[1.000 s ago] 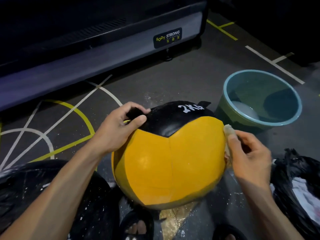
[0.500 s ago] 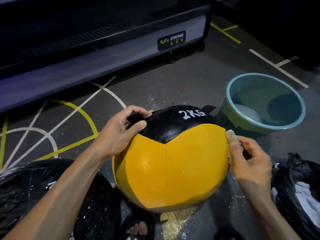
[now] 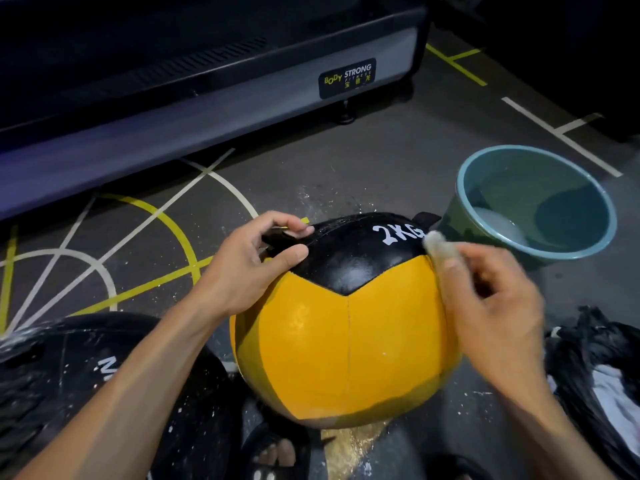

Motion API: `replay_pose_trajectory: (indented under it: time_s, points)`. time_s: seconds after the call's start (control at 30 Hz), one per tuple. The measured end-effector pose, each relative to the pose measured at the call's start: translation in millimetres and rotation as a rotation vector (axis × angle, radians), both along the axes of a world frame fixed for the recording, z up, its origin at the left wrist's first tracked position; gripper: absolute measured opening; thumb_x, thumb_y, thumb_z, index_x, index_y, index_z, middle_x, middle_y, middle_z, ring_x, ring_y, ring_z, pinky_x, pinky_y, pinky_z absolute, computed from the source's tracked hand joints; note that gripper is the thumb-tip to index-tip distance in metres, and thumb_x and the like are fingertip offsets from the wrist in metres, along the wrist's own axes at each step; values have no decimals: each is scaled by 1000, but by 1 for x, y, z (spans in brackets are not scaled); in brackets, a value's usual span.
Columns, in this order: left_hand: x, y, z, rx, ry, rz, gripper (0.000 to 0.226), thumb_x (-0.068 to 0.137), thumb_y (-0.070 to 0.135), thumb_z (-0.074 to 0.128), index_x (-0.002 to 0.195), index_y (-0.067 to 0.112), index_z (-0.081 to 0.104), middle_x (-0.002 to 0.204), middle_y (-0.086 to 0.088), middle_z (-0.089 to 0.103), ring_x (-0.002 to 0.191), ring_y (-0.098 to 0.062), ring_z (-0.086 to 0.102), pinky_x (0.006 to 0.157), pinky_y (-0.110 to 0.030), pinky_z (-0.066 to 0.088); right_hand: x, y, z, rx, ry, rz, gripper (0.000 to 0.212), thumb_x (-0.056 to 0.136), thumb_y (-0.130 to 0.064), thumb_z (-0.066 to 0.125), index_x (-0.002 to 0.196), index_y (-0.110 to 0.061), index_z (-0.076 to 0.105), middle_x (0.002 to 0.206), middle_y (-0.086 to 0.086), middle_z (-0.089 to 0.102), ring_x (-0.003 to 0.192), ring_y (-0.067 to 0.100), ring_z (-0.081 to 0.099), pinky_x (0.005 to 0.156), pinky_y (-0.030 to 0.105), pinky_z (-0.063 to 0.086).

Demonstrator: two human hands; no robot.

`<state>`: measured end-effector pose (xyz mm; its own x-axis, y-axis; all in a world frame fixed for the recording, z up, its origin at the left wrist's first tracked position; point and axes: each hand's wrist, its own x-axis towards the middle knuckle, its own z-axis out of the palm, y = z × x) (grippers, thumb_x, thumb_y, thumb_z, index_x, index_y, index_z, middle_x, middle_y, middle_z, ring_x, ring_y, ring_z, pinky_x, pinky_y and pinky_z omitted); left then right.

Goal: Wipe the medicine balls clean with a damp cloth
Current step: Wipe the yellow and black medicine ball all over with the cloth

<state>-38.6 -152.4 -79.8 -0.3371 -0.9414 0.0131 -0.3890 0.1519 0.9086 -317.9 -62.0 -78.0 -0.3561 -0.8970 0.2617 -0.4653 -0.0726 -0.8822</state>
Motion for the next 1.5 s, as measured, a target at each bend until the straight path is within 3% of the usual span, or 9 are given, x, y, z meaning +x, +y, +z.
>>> replay_pose_trajectory:
  time_s: [0.3, 0.47, 0.73, 0.83, 1.0, 1.2, 1.3, 1.4, 1.5]
  points:
    - [-2, 3, -2, 3, 21, 14, 27, 94, 24, 70, 121, 23, 67, 124, 16, 71, 120, -2, 62, 101, -23, 51, -23, -14, 20, 69, -588, -23, 19, 109, -12, 44, 116, -16, 62, 115, 3, 73, 112, 29, 69, 90, 48, 60]
    - [-9, 5, -3, 13, 12, -8, 23, 100, 25, 64, 123, 26, 68, 127, 17, 69, 121, -3, 61, 101, -29, 51, 2, -54, 27, 34, -146, 17, 16, 106, -24, 45, 107, -33, 58, 101, -14, 66, 98, 12, 64, 89, 53, 55]
    - [-11, 1, -7, 22, 58, -14, 21, 107, 16, 51, 113, 15, 72, 127, 11, 72, 126, -4, 62, 110, -28, 47, 85, 19, 26, 80, 332, 851, 26, 108, -19, 36, 118, -25, 59, 99, -7, 66, 83, 9, 64, 68, 29, 46]
    - [-8, 2, -5, 46, 72, -32, 23, 108, 17, 50, 117, 15, 71, 131, 10, 70, 128, -5, 60, 107, -28, 49, 48, -2, 47, 49, -23, 599, 16, 108, -29, 44, 113, -29, 59, 99, -12, 71, 89, 10, 70, 75, 31, 57]
    - [-10, 11, -2, 41, 94, -37, 23, 106, 22, 50, 116, 16, 70, 132, 10, 69, 128, -3, 59, 105, -26, 50, -3, -74, 36, 64, 66, 6, 11, 108, -25, 47, 112, -25, 57, 100, -12, 66, 91, 5, 64, 85, 51, 55]
    - [-13, 17, -3, -55, 63, -67, 20, 106, 23, 53, 113, 21, 72, 125, 13, 70, 123, -8, 62, 98, -29, 50, 52, -62, 28, 168, 57, 517, 12, 107, -21, 51, 109, -26, 62, 95, -5, 72, 86, 13, 67, 73, 36, 54]
    - [-10, 24, -2, -55, 75, -19, 22, 101, 27, 56, 110, 21, 75, 129, 15, 68, 127, -3, 58, 102, -27, 49, 29, -89, 34, 190, -246, 318, 13, 104, -17, 53, 102, -23, 65, 85, -4, 72, 73, 13, 67, 66, 36, 54]
    - [-15, 28, -2, -79, 80, 27, 21, 99, 27, 58, 109, 20, 76, 130, 14, 68, 128, -4, 58, 105, -31, 49, 6, -113, 32, 223, -42, 19, 14, 96, -30, 51, 102, -28, 63, 95, -3, 73, 90, 21, 70, 83, 52, 58]
    - [-18, 26, -3, -85, 109, 56, 20, 98, 25, 61, 109, 18, 76, 128, 13, 69, 125, -5, 60, 103, -33, 50, 30, -83, 28, 210, -94, 377, 10, 101, -26, 53, 104, -28, 63, 102, -3, 74, 93, 15, 70, 84, 44, 58]
